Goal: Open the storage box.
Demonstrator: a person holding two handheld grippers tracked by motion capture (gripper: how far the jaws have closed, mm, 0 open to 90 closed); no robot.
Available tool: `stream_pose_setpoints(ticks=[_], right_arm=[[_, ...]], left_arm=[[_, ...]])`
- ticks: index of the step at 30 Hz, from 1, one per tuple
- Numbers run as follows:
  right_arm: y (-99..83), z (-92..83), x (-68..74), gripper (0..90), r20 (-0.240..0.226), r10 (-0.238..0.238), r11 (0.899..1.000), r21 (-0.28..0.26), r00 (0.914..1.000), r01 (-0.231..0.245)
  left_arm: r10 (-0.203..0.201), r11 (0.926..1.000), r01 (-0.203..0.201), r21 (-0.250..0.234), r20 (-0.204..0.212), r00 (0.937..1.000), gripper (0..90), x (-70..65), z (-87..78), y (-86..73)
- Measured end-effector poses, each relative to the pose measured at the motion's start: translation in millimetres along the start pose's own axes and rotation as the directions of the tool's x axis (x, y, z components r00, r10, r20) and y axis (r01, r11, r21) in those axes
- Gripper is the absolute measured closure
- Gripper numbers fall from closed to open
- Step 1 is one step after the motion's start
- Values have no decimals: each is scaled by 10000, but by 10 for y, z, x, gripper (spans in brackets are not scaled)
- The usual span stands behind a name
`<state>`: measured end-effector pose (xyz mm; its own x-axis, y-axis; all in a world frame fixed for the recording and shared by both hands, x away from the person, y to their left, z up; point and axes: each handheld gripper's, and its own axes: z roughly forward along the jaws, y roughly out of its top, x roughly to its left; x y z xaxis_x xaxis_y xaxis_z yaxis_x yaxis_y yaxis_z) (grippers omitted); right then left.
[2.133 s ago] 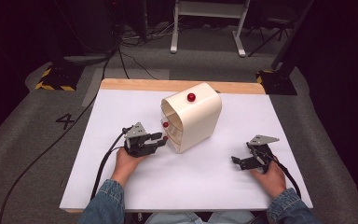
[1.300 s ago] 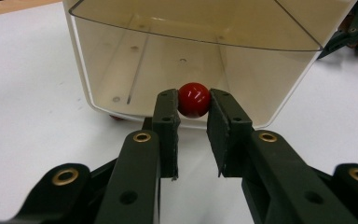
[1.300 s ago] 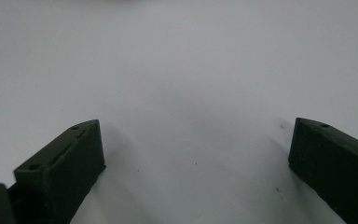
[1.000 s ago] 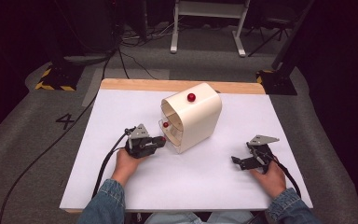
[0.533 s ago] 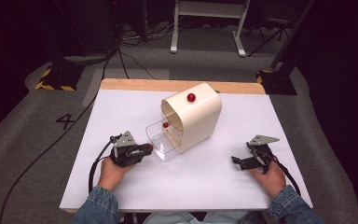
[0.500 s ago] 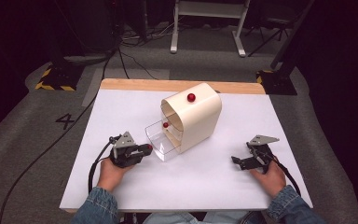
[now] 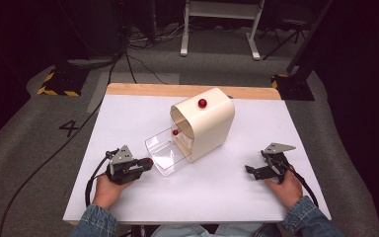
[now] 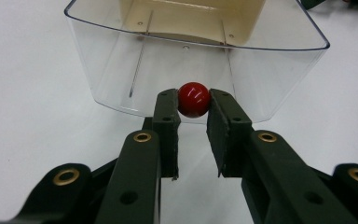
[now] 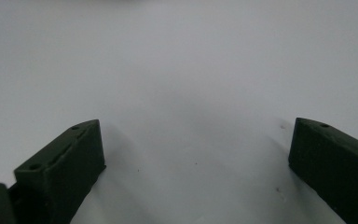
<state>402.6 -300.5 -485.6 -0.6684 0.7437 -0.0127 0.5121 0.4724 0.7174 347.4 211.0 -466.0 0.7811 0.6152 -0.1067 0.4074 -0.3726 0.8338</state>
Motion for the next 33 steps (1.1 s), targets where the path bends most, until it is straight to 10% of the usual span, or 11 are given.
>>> stream_pose_setpoints(ticks=[15, 33], right_arm=[[0, 0, -1, 35, -4, -7, 10000, -2, 10000, 7], [0, 0, 1, 35, 5, -1, 10000, 1, 10000, 1]], left_arm=[[-97, 9981, 89, 616, 124, 9999, 499, -54, -30, -22], [-287, 9956, 296, -891, 113, 9995, 475, -43, -254, 467]])
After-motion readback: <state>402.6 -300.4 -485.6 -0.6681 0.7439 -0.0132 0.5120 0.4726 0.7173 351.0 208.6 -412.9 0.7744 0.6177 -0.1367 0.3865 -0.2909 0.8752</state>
